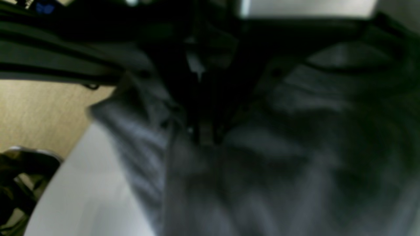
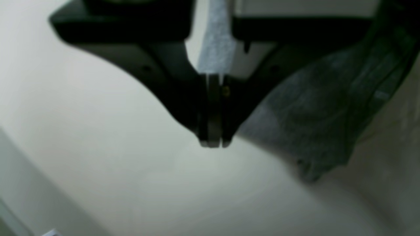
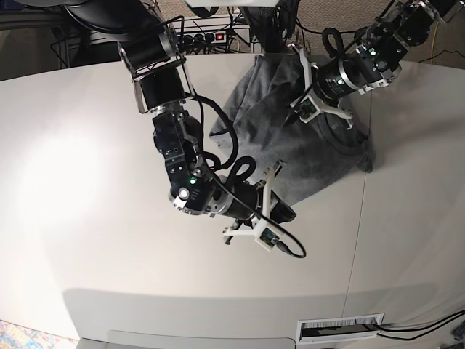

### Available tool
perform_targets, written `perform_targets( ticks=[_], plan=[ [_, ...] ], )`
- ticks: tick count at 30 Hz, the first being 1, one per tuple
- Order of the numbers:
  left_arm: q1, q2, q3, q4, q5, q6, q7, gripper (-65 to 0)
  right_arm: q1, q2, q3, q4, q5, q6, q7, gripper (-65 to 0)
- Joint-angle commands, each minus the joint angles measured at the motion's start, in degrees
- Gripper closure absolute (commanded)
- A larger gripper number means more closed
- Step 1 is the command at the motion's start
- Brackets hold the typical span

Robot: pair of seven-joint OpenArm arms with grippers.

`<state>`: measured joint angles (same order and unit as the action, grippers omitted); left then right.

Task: Fold the T-shirt properly
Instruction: 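Grasp the bundle with both grippers, then drag the bundle with both grippers toward the left arm's side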

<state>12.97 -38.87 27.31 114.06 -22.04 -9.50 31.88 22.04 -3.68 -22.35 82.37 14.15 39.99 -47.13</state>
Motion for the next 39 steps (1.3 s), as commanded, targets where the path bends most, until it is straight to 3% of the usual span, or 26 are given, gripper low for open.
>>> perform_targets(
  ticks=[1,6,14,18,23,28,33,36,39],
  plan=[
    [-0.3,-0.1,-0.4,-0.8,-0.3,-0.9,-1.1,0.0,1.6,-0.4,-0.6,0.8,1.0,0.0,0.5,0.0],
    [-0.3,0.9,-0.4,-7.5,-0.4,-5.7,-0.9,0.0,0.6,-0.4,-2.5,0.7,1.0,0.0,-7.9,0.0],
    [-0.4,-1.3,-0.4,-10.3,9.7,-6.3,-1.0,0.0,-1.4,4.8,-2.5,0.7,0.6,0.0,-15.2,0.0],
    [-1.2,-6.1,-0.5,-10.6,13.6,-5.5,-4.8,0.0,-1.4,8.0,-2.4,0.8,6.3,0.0,-22.6,0.0],
    [-5.8,-10.4,-0.5,-13.4,13.5,-3.0,-6.5,0.0,-1.4,11.2,-2.4,0.8,19.2,0.0,-32.1,0.0],
    [-12.8,-10.5,-0.5,-19.3,13.5,-3.0,-9.9,0.0,-2.1,12.9,-2.4,0.9,31.7,0.0,-32.9,0.0],
    [-19.2,-9.9,-0.5,-22.7,14.4,-3.1,-10.1,0.0,-2.4,13.0,-2.4,0.9,39.6,0.0,-32.9,0.0],
    [-21.9,-9.9,-0.5,-22.9,19.3,-3.0,-8.2,0.0,-2.2,13.0,-2.4,1.0,40.3,0.0,-32.9,0.0],
    [-24.1,-10.1,-0.5,-21.7,20.3,-2.1,-2.1,0.0,-1.9,13.1,-1.9,2.4,36.9,0.0,-32.9,0.0]
  ],
)
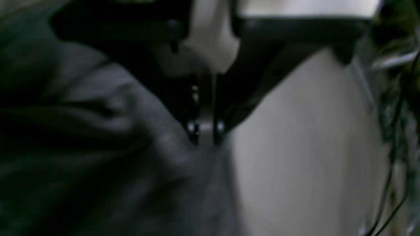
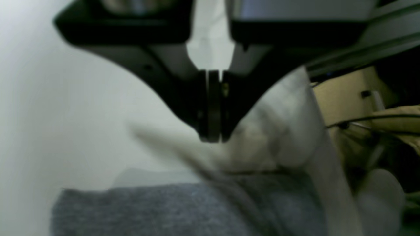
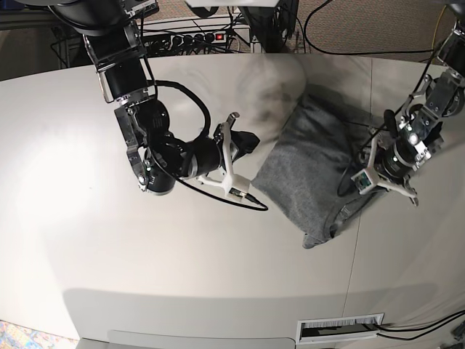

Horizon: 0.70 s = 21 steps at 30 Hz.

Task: Fold the T-shirt properly
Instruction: 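Drag the bundle with both grippers toward the left arm's side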

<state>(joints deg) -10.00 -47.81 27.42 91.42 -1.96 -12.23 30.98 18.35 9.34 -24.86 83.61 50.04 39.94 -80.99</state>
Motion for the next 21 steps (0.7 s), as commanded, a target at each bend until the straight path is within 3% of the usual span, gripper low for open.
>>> perform_targets(
  ticks=[1,4,9,14,18,21],
  plan=[
    [-1.3,-1.4,-0.6,1.9,0.2,0.6,0.9,0.0,1.9,0.0,1.0,1.8,-1.7,0.1,1.9,0.0],
    [-0.8,-2.5,-0.6,6.1,-0.9,1.1,6.5,0.0,2.4,0.0,2.3,3.5,-11.4,0.1,12.9,0.0],
    [2.9,-5.8,-0.6,16.2,-7.3,5.9,14.4,0.0,2.8,-0.8,2.6,3.6,-26.2,0.1,27.5,0.0],
    [10.9,-6.8,-0.6,22.6,-6.7,6.4,15.9,0.0,2.8,-4.3,2.9,3.5,-39.4,0.1,36.1,0.0],
    [17.3,-6.5,-0.6,22.9,-4.8,6.5,15.3,0.0,2.8,-7.1,2.9,2.7,-47.1,0.1,39.5,0.0],
    [20.7,-6.5,-0.6,22.9,-2.7,7.3,15.0,0.0,2.8,-8.5,2.9,1.1,-51.0,-3.7,42.5,0.0]
  ],
)
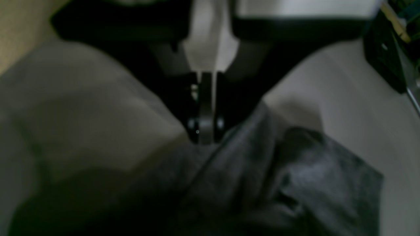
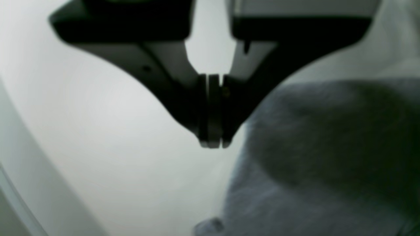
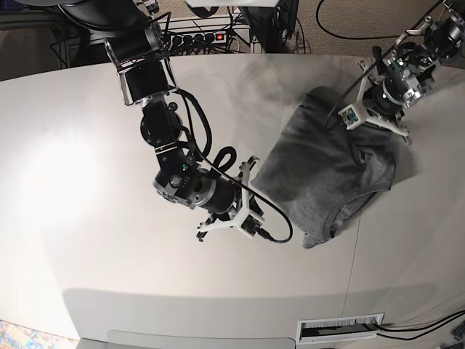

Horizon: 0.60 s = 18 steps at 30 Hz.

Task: Fold the T-shirt properly
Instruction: 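Drag the bundle with both grippers toward the left arm's side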

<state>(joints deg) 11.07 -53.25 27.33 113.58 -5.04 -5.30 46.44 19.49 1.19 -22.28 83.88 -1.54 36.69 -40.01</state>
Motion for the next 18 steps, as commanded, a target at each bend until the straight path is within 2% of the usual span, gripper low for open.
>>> perform_targets(
  ticks=[1,4,7,13,16,18],
  plan=[
    [0.5,-1.0,-0.5,0.8,0.6,0.9,-0.4,0.0,1.6,-0.8,0.3,0.2,-0.3,-2.8,1.8,0.0],
    [2.7,-1.0,-0.5,0.7,1.7,1.9,-2.4,0.0,1.6,-2.5,0.3,-2.3,-0.9,-8.3,2.2,0.0],
    [3.7,-0.9,-0.5,0.5,3.1,1.9,-5.4,0.0,1.6,-4.7,0.3,-5.8,-0.9,-10.9,2.3,0.0],
    [3.5,0.1,-0.5,-2.6,5.2,3.5,-9.0,0.0,1.4,-8.3,0.2,-11.5,-1.0,-11.2,1.8,0.0],
    [3.2,0.1,-0.5,-5.5,7.3,3.5,-11.3,0.0,1.3,-8.5,0.2,-11.3,0.2,-11.1,-0.5,0.0],
    [3.0,0.1,-0.5,-8.3,9.3,4.0,-14.0,0.0,1.3,-8.5,0.2,-11.0,2.5,-10.9,-4.6,0.0]
  ],
)
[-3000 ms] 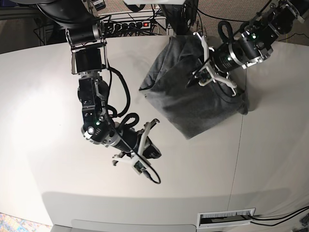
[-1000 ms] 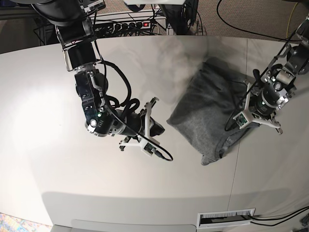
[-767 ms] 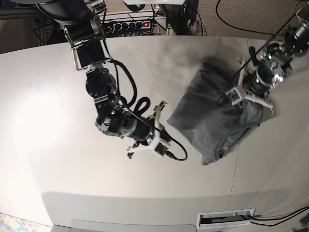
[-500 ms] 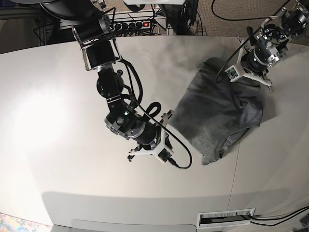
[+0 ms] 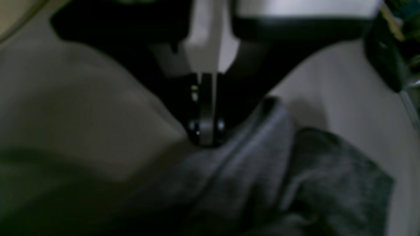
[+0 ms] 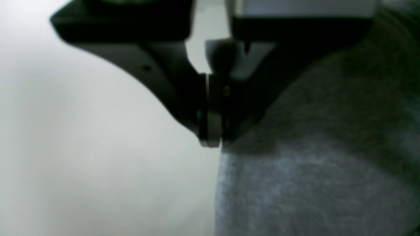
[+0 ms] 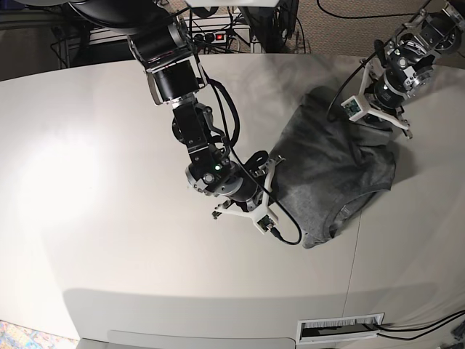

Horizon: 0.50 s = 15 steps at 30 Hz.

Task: Fold the T-shirt properly
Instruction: 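Drag the bundle with both grippers toward the left arm's side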

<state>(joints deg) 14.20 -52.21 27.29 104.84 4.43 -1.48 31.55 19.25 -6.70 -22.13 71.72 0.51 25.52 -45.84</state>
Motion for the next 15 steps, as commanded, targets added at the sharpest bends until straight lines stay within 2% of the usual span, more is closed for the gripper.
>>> perform_targets(
  ticks=[1,6,10,15],
  plan=[
    [-0.6,-0.9,-0.5,-1.2,0.3,0.7,-0.4,0.0,1.5,-0.6,0.0,1.2,1.6,0.6,-1.1,0.0],
    [-6.0,0.3,-0.5,-9.1,0.3,0.5,-3.2,0.0,1.0,-0.6,0.0,1.4,8.6,3.6,-8.8,0.0],
    [-11.1,2.6,-0.5,-13.8,-0.6,0.2,-5.9,0.0,0.4,-0.6,-0.2,1.4,15.6,5.6,-12.3,0.0],
    [-17.1,4.5,-0.5,-17.5,-0.6,-0.5,-9.0,0.0,0.4,-0.6,-4.3,1.4,21.9,6.0,-15.1,0.0]
  ],
)
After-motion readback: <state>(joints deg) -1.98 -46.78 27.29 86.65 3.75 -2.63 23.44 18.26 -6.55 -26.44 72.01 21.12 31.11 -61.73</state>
